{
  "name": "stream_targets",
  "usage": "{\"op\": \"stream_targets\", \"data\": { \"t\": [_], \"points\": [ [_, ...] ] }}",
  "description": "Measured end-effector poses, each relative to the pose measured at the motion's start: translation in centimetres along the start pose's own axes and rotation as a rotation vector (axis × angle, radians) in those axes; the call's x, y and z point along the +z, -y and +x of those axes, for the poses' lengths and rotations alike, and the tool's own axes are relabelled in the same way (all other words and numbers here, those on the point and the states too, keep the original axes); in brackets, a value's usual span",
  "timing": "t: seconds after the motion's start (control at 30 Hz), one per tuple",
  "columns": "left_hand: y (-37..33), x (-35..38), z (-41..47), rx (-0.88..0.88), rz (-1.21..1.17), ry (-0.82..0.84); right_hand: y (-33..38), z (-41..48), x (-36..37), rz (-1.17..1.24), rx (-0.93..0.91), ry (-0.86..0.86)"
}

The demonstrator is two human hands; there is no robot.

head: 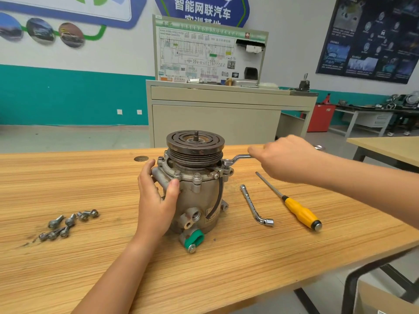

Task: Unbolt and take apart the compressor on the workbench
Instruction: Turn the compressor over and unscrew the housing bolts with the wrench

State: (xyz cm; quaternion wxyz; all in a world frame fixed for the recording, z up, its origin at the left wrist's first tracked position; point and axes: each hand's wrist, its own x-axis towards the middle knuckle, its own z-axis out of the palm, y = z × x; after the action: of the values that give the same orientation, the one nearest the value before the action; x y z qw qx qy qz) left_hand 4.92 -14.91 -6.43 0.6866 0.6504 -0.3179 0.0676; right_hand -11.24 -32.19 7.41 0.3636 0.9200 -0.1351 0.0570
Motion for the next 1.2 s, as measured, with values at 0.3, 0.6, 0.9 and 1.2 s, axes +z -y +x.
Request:
{"op": "stream_targets", "data": {
  "t": [0.3, 0.6, 0.9, 1.2],
  "points": [
    [-0.1, -0.1, -0.2, -0.013, -0.012, -0.003, 1.8, 7.6, 1.8, 0.246, -0.077, -0.221],
    [-0.1, -0.2, -0.1, -0.003, -0.008, 0.013, -0.6, -1.3, -1.3, 0.585, 0.282, -0.080],
    [-0.2, -0.1, 0.0, -0.003, -0.006, 0.014, 3.9, -3.4, -4.3, 0.087, 0.118, 0.133],
    [-0.2, -0.2, 0.0, 0.002, -0.009, 0.014, 1.9, -2.1, -2.2, -0.118, -0.003, 0.013]
  ]
}}
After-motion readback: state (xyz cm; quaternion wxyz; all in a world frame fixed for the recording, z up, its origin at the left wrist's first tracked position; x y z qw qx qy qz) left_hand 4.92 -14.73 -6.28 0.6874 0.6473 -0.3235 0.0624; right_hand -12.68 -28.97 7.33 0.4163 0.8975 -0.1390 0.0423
